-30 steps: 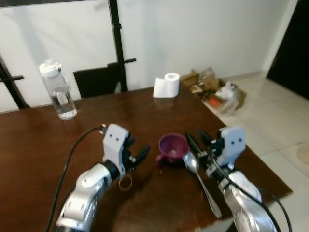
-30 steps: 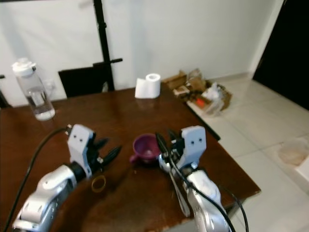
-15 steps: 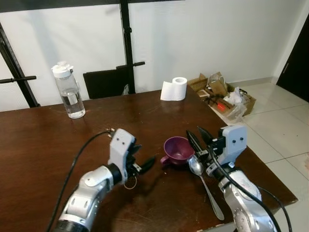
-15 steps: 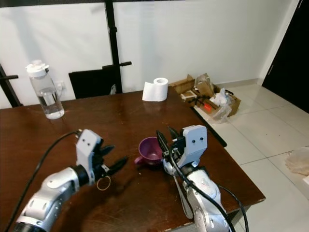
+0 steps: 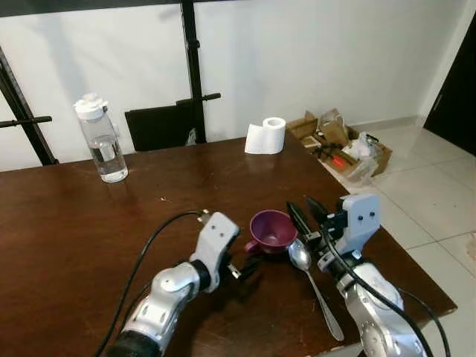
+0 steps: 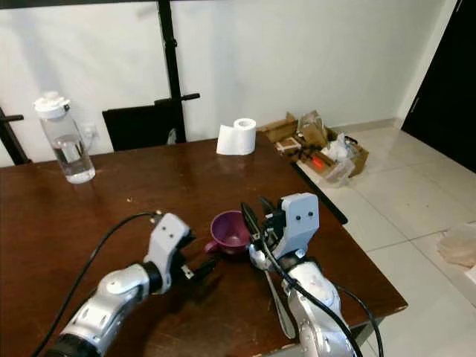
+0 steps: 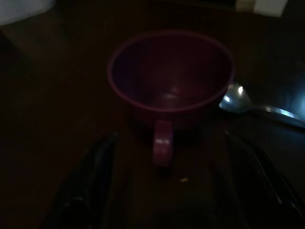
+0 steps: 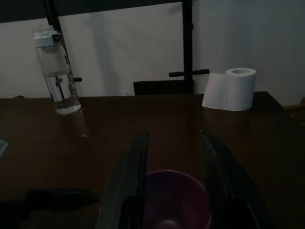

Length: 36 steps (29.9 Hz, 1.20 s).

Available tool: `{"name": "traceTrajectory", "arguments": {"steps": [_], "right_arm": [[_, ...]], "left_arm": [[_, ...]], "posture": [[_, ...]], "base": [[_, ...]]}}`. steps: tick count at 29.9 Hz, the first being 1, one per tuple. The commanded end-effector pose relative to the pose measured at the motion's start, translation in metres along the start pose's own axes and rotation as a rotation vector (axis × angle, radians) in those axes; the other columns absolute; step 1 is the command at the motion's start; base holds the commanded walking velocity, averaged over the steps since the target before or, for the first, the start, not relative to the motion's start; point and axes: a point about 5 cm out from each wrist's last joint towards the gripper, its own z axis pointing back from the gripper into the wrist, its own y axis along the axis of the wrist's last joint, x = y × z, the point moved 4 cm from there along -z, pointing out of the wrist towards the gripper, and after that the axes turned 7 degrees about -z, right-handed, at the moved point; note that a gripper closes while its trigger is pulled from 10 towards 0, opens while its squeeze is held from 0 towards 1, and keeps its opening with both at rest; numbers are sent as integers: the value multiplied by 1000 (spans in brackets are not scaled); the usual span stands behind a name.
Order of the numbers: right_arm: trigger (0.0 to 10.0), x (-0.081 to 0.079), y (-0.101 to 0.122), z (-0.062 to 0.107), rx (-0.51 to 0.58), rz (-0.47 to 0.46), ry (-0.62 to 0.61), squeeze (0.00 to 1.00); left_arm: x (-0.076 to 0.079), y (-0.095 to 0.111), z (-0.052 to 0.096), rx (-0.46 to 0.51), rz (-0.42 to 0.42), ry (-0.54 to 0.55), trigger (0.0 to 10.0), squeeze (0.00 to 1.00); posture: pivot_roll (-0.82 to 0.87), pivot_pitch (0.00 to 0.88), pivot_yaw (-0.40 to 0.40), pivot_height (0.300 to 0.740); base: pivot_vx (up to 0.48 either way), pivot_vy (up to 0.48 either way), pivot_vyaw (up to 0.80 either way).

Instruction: Setting the table

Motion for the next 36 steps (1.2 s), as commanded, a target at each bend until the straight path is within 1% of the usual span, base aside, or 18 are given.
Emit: {"name": "traceTrajectory", "arguments": {"steps": [1, 5, 7, 10, 17, 20, 21, 22, 24, 27, 28, 29, 30, 31, 33, 34, 35, 36], "right_arm": [[10000, -4, -2, 2, -13, -6, 5, 0], [10000, -4, -2, 4, -16, -7, 4, 0], [10000, -4, -2, 4, -16, -7, 4, 0], [10000, -5, -2, 5, -18, -7, 3, 0], [10000, -6, -1, 6, -24, -7, 4, 0], [10000, -6, -1, 7, -26, -6, 4, 0], [10000, -6, -1, 7, -26, -6, 3, 0], [10000, -6, -1, 7, -26, -6, 3, 0], [10000, -6, -1, 7, -26, -6, 2, 0], [10000, -6, -1, 7, -26, -6, 2, 0], [10000, -6, -1, 6, -26, -5, 2, 0], [10000, -6, -1, 6, -25, -5, 3, 0], [10000, -6, -1, 6, -26, -4, 3, 0], [10000, -6, 0, 6, -26, -3, 4, 0], [10000, -6, 0, 6, -26, -3, 4, 0], [10000, -6, 0, 6, -26, -2, 4, 0], [10000, -6, 0, 6, -25, -2, 5, 0], [10000, -6, 0, 6, -25, -2, 5, 0]], "left_arm": [[-2, -6, -2, -24, -16, 8, 10000, 0], [-5, -3, -12, -32, -40, 14, 10000, 0], [-6, -2, -14, -33, -43, 19, 10000, 0], [-14, 2, -19, -37, -41, 54, 10000, 0], [-17, 5, -26, -42, -12, 43, 10000, 0], [-18, 7, -27, -41, -35, 42, 10000, 0], [-18, 8, -28, -38, -42, 39, 9333, 0], [-18, 8, -28, -36, -46, 38, 8118, 0], [-18, 10, -29, -34, -66, 29, 7020, 0], [-17, 10, -30, -33, -72, 19, 6941, 0], [-16, 11, -30, -29, -82, 4, 6549, 0], [-15, 12, -31, -26, -88, -11, 5686, 0], [-14, 13, -31, -23, -91, -24, 4392, 0], [-13, 13, -31, -22, -95, -35, 4235, 0], [-13, 13, -31, -22, -96, -40, 4235, 0], [-12, 13, -32, -20, -97, -47, 2588, 0], [-11, 13, -32, -20, -100, -54, 1922, 0], [-11, 13, -32, -20, -100, -54, 1922, 0]], "posture": [[-90, 64, 99, 740], [-100, 75, 98, 740], [-101, 77, 99, 740], [-108, 82, 99, 740], [-116, 86, 99, 740], [-117, 86, 99, 740], [-119, 84, 102, 740], [-119, 84, 102, 740], [-119, 84, 102, 740], [-121, 81, 103, 740], [-121, 81, 103, 740], [-123, 78, 104, 740], [-124, 76, 105, 740], [-127, 73, 103, 740], [-127, 73, 103, 740], [-127, 73, 103, 740], [-127, 73, 103, 740], [-127, 73, 103, 740]], "base": [[0, 0, 0], [0, 0, 0], [0, 0, 0], [0, 0, 0], [0, 0, 0], [0, 0, 0], [0, 0, 0], [0, 0, 0], [0, 0, 0], [0, 0, 0], [0, 0, 0], [0, 0, 0], [0, 0, 0], [0, 0, 0], [0, 0, 0], [0, 0, 0], [0, 0, 0], [0, 0, 0]]}}
